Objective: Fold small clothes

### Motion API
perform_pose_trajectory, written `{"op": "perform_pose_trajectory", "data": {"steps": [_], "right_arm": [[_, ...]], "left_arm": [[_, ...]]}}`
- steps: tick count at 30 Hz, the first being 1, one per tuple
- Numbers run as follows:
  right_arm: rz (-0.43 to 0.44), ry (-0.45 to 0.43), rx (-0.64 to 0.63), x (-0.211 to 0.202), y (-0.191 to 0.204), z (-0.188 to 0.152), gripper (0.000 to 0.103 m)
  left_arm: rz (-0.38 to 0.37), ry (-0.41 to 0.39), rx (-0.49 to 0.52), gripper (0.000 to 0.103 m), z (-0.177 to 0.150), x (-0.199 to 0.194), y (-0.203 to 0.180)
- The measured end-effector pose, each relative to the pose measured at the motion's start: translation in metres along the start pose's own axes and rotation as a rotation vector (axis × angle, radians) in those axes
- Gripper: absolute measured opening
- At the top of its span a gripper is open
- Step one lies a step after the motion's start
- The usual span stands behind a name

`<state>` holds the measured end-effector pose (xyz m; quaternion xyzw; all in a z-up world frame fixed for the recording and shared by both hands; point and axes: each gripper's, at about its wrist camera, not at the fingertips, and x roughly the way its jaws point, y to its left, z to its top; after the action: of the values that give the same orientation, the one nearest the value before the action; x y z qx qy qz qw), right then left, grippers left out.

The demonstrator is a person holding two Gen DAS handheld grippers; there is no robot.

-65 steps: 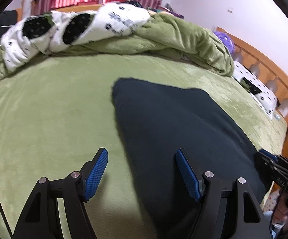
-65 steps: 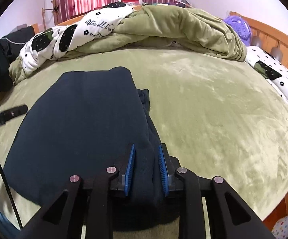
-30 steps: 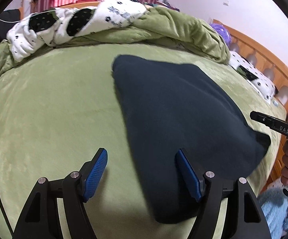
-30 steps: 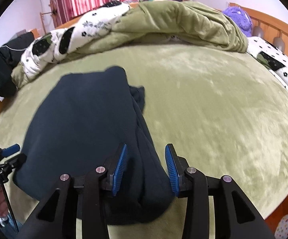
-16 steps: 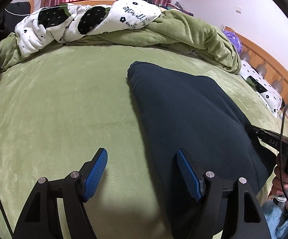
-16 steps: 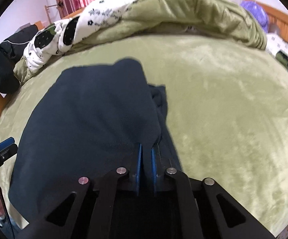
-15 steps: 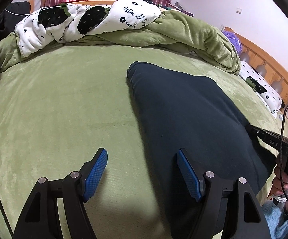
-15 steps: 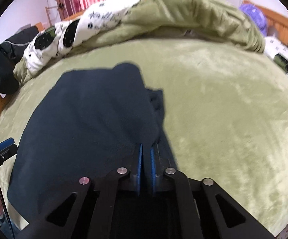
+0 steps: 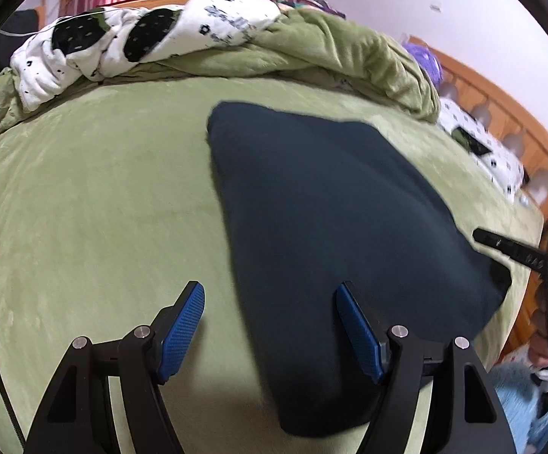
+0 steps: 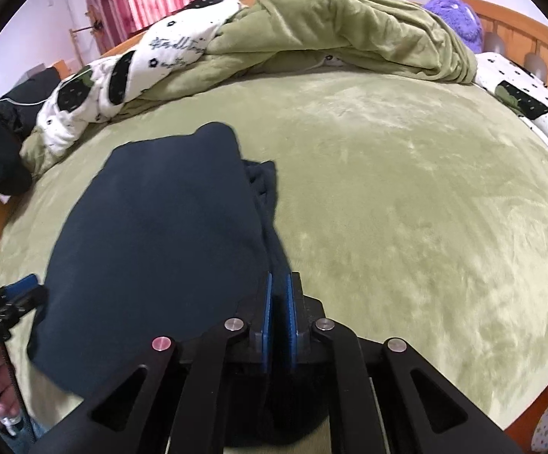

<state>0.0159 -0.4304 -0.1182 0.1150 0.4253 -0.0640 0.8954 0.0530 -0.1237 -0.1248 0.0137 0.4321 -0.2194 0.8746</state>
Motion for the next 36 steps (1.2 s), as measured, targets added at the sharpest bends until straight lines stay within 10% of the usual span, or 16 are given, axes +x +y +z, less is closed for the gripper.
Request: {"op": "perform_pose_trajectory", "data": {"steps": [17, 26, 36], "right_arm": [[-0.143, 0.055, -0.045, -0.014, -0.016, -0.041, 0.023], [-0.011, -0.007, 0.021, -0.042, -0.016, -0.041, 0.023], [-0.06, 0.006, -0.018, -0.03, -0.005, -0.039, 0.023]], "left_arm": [[-0.018, -0.021, -0.052, 0.072, -0.007, -0.012, 0.013], [-0.017, -0.039, -0.076, 0.072, 0.005, -0.008, 0.008], [0.028, -0.04, -0.102, 0.074, 0.018, 0.006, 0.02]]}}
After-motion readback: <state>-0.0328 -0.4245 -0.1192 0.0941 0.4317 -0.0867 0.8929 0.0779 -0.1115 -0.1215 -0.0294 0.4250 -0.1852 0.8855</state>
